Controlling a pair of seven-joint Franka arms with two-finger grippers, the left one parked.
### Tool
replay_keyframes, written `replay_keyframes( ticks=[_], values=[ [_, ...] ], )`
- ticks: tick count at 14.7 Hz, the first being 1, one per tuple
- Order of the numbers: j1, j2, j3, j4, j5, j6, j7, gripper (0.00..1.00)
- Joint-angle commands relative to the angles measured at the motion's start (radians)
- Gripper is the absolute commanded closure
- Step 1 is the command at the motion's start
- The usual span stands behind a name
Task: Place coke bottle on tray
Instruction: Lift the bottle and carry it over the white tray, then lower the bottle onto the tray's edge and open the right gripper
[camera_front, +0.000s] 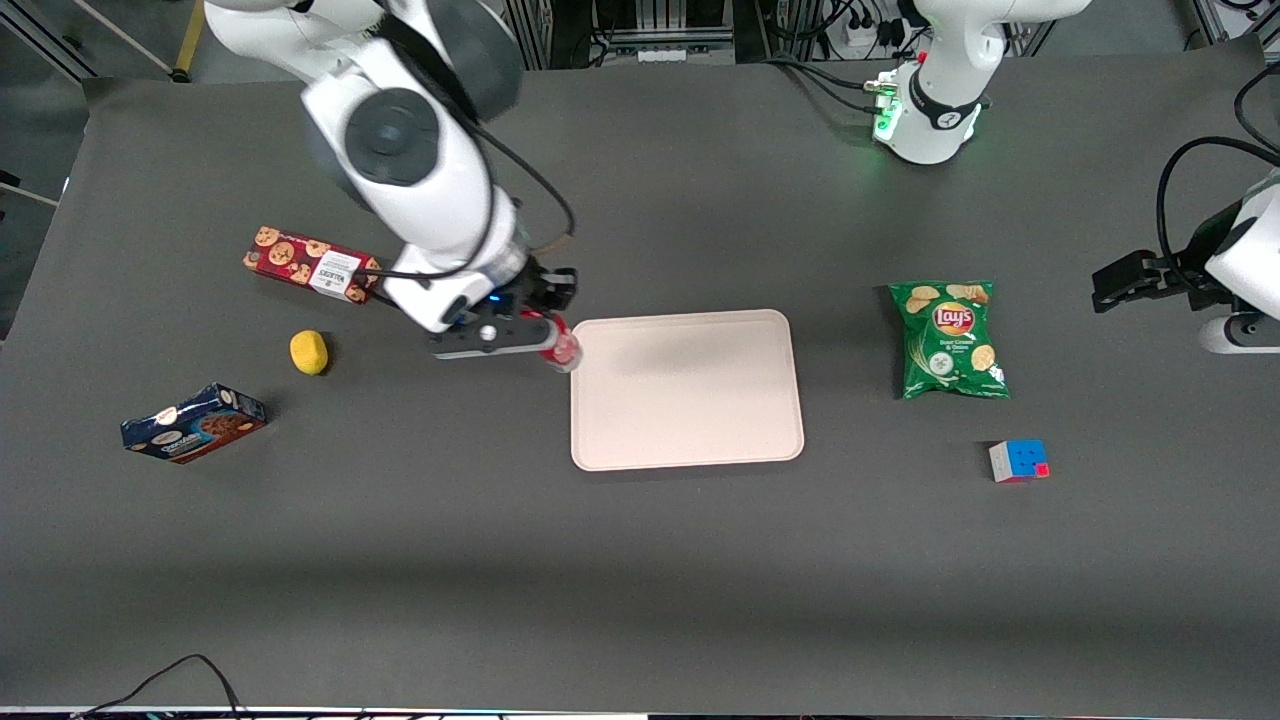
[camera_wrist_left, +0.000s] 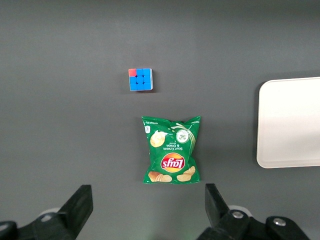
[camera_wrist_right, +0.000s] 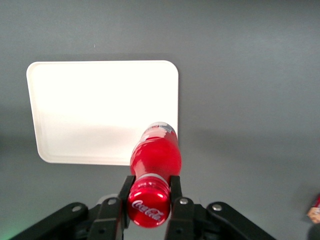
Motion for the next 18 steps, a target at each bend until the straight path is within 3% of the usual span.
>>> replay_keyframes(
  ticks=[1, 4, 8, 10, 13, 18],
  values=[
    [0.062, 0.155, -0.009, 0.106, -0.086, 0.046, 0.106, 1.00],
    [0.062, 0.218, -0.007, 0.070, -0.130, 0.120, 0.143, 1.00],
    [0.062, 0.245, -0.007, 0.008, -0.131, 0.201, 0.147, 1.00],
    [0.062, 0.252, -0.009, 0.002, -0.142, 0.202, 0.148, 0.95],
    [0.062, 0.255, -0.006, -0.032, -0.206, 0.212, 0.217, 0.91],
    [0.061, 0.255, -0.004, -0.035, -0.200, 0.231, 0.219, 0.87]
  ],
)
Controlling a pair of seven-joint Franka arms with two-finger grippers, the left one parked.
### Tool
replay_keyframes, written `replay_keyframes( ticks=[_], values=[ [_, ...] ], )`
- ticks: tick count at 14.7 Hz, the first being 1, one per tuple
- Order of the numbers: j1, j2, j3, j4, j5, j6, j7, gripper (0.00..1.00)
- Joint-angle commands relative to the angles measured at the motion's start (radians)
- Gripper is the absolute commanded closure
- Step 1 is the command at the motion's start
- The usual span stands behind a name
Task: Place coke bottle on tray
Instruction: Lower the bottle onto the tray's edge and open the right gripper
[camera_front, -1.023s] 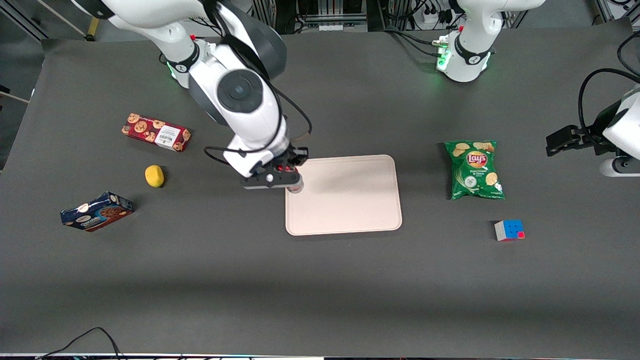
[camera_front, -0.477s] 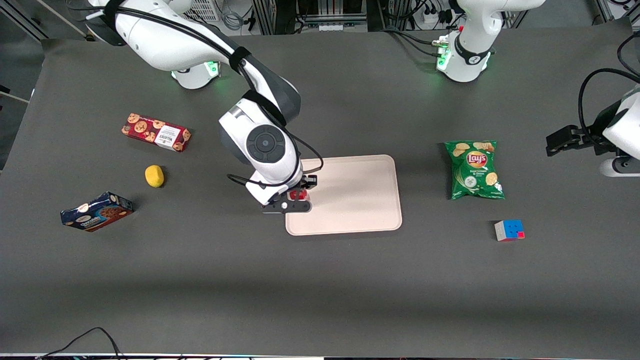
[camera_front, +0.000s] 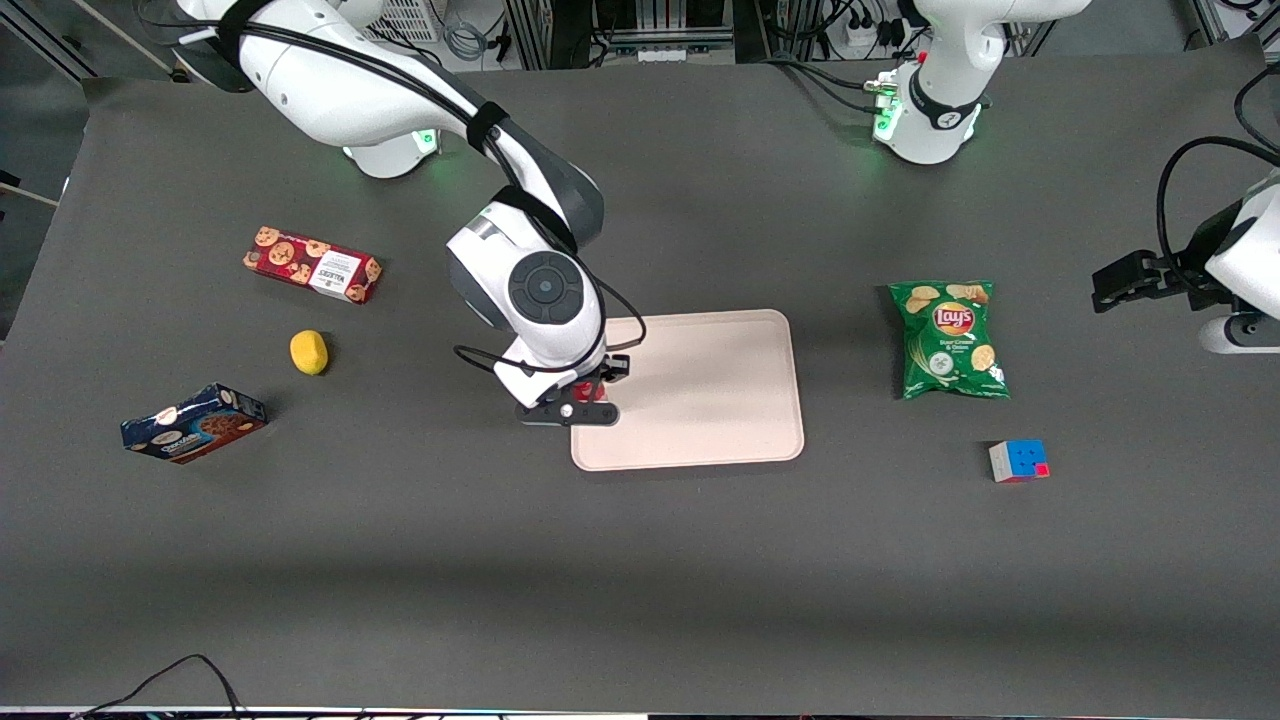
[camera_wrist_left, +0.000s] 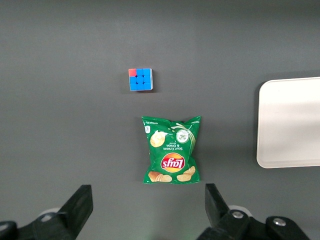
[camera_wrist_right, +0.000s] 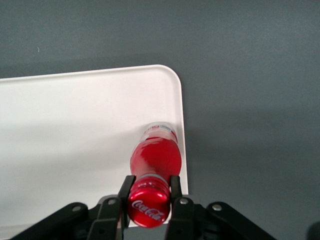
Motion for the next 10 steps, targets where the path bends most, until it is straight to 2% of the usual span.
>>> replay_keyframes(
  ticks=[1, 5, 10],
  values=[
    [0.006, -0.012, 0.005, -0.001, -0.024, 0.014, 0.041, 0.87],
    [0.006, -0.010, 0.005, -0.004, -0.023, 0.030, 0.055, 0.82],
    [0.006, -0.005, 0.005, -0.006, -0.023, 0.045, 0.056, 0.55]
  ],
)
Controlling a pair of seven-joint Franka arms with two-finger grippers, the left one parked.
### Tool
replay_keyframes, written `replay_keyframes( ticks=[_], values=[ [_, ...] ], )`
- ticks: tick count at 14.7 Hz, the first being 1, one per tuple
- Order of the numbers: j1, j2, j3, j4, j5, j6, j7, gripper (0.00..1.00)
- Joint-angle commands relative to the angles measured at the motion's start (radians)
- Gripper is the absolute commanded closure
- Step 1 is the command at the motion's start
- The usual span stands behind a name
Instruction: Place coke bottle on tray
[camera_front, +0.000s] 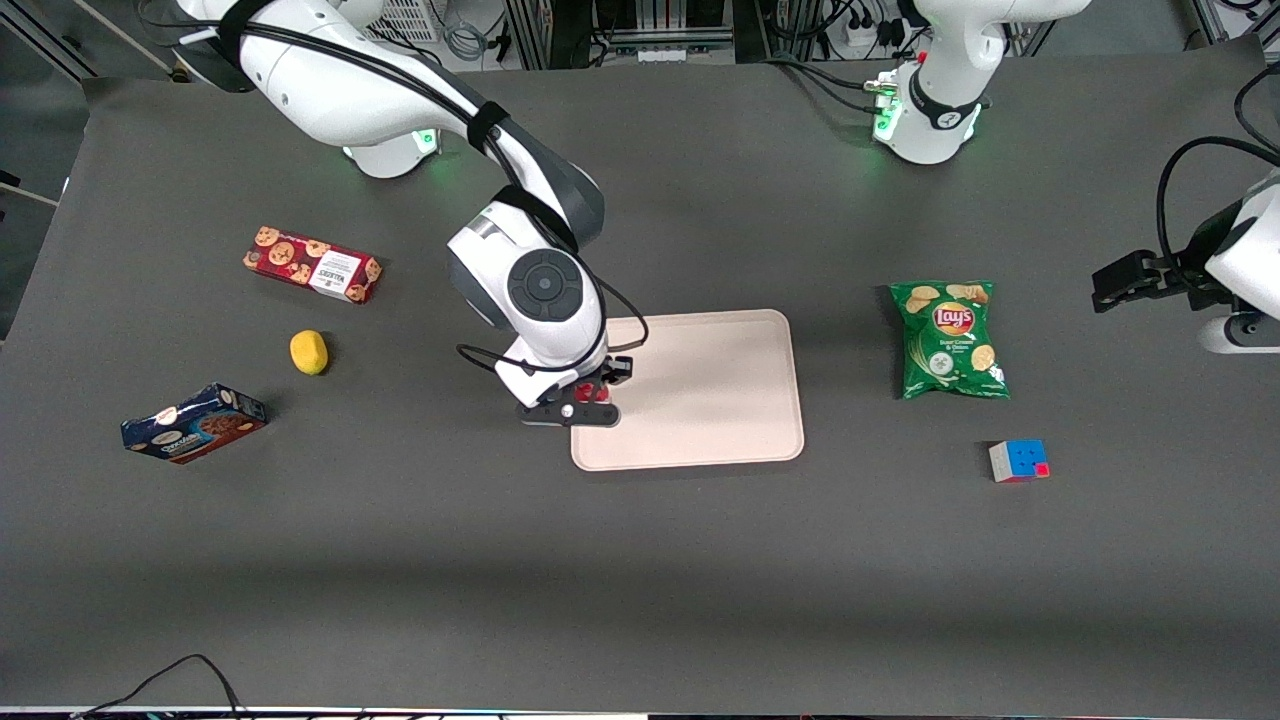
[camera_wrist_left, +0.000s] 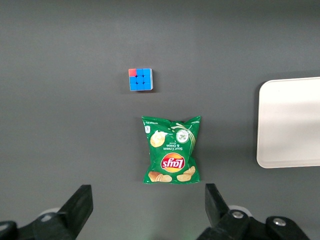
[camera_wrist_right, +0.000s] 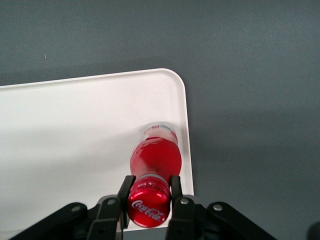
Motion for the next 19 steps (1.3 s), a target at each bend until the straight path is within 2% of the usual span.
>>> replay_keyframes(
  ticks=[1, 4, 5, 6, 7, 8, 10, 15, 18, 19],
  values=[
    [0.005, -0.005, 0.004, -0.005, -0.023, 0.027, 0.037, 0.47],
    [0.005, -0.004, 0.004, -0.005, -0.024, 0.030, 0.037, 0.41],
    [0.005, -0.004, 0.004, -0.005, -0.024, 0.030, 0.037, 0.34],
    [0.005, -0.004, 0.004, -0.003, -0.024, 0.030, 0.037, 0.23],
    [0.005, -0.005, 0.004, -0.003, -0.024, 0.030, 0.037, 0.07],
    [0.004, -0.010, 0.004, -0.002, -0.023, 0.028, 0.037, 0.00],
    [-0.008, -0.040, 0.004, 0.002, -0.021, 0.028, 0.038, 0.00],
    [-0.110, -0.168, 0.007, 0.011, -0.017, 0.016, -0.001, 0.00],
    [-0.189, -0.269, 0.004, -0.003, 0.066, -0.048, -0.151, 0.00],
    [-0.223, -0.297, -0.006, -0.005, 0.122, -0.079, -0.220, 0.00]
  ],
)
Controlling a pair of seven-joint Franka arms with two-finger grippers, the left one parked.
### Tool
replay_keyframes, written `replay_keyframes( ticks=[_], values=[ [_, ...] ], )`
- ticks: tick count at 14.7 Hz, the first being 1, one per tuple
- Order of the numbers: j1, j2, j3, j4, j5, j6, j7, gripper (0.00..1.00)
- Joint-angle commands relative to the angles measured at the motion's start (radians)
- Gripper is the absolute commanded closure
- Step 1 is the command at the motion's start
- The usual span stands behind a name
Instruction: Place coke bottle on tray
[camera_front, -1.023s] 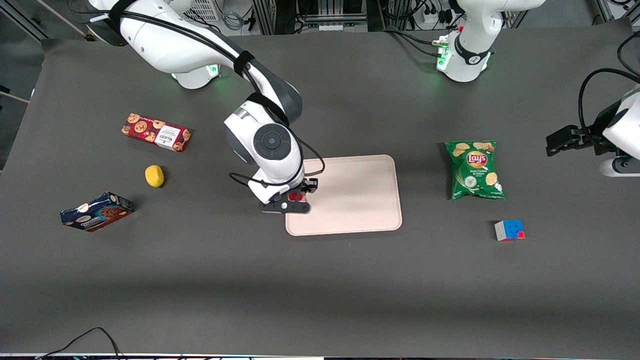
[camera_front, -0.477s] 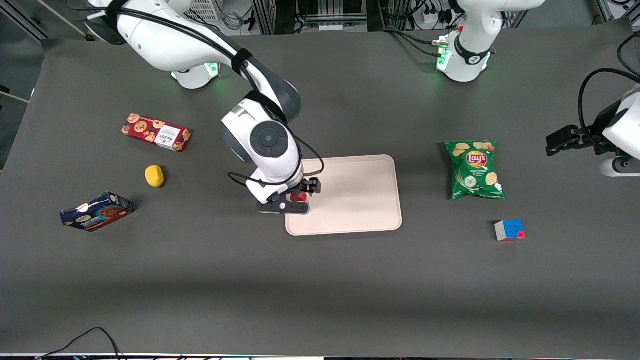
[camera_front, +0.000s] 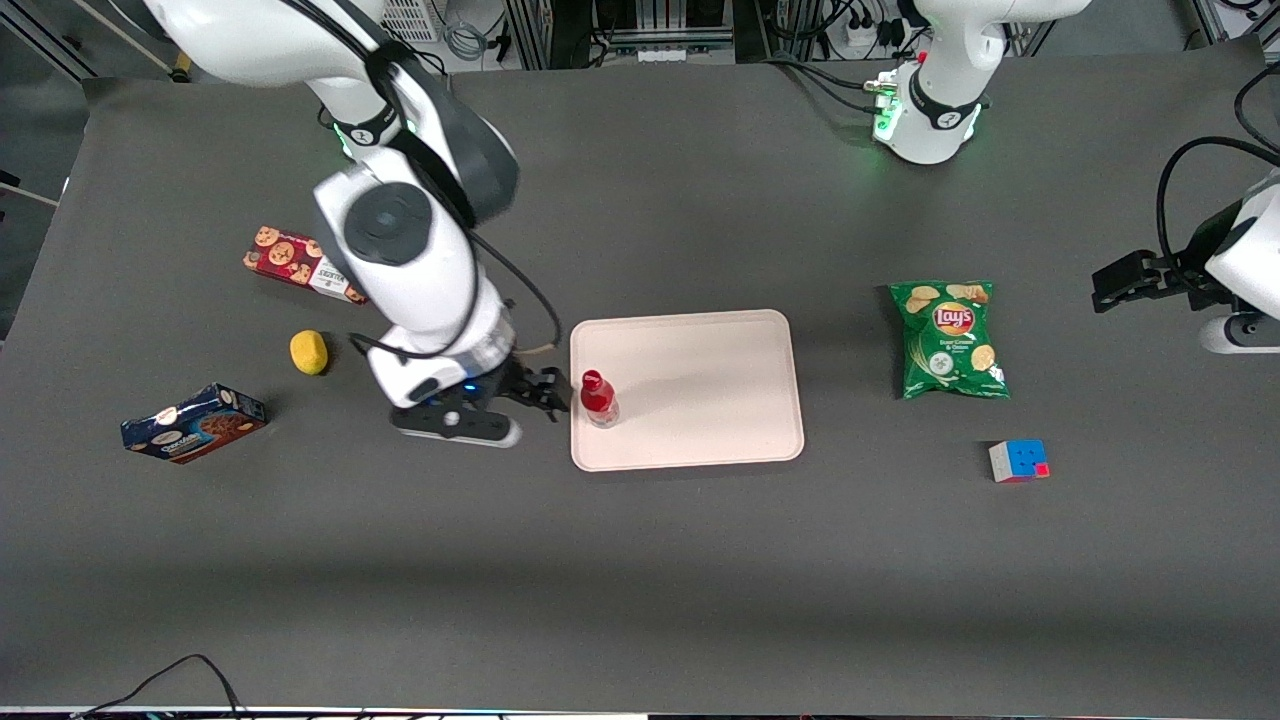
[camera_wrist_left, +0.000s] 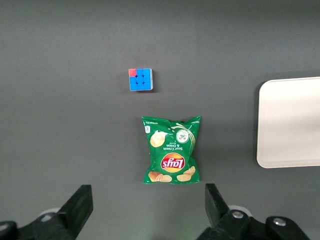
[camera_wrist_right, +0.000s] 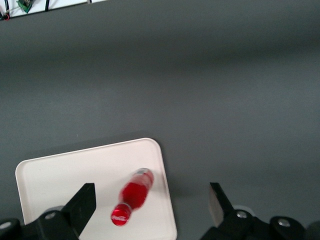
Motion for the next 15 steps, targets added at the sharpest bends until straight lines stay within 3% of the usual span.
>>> replay_keyframes(
  ticks=[1, 3, 6, 8, 10, 14, 15],
  values=[
    [-0.110, -0.134, -0.031, -0.049, 0.165, -0.092, -0.236, 0.00],
    [-0.110, -0.219, -0.163, -0.098, 0.257, -0.129, -0.407, 0.00],
    [-0.110, -0.280, -0.296, -0.127, 0.283, -0.216, -0.570, 0.00],
    [-0.116, -0.365, -0.376, -0.228, 0.337, -0.249, -0.613, 0.00],
    [-0.118, -0.459, -0.418, -0.357, 0.334, -0.204, -0.642, 0.00],
    [-0.119, -0.516, -0.475, -0.401, 0.325, -0.207, -0.727, 0.00],
    [-0.119, -0.517, -0.475, -0.400, 0.276, -0.207, -0.727, 0.00]
  ],
)
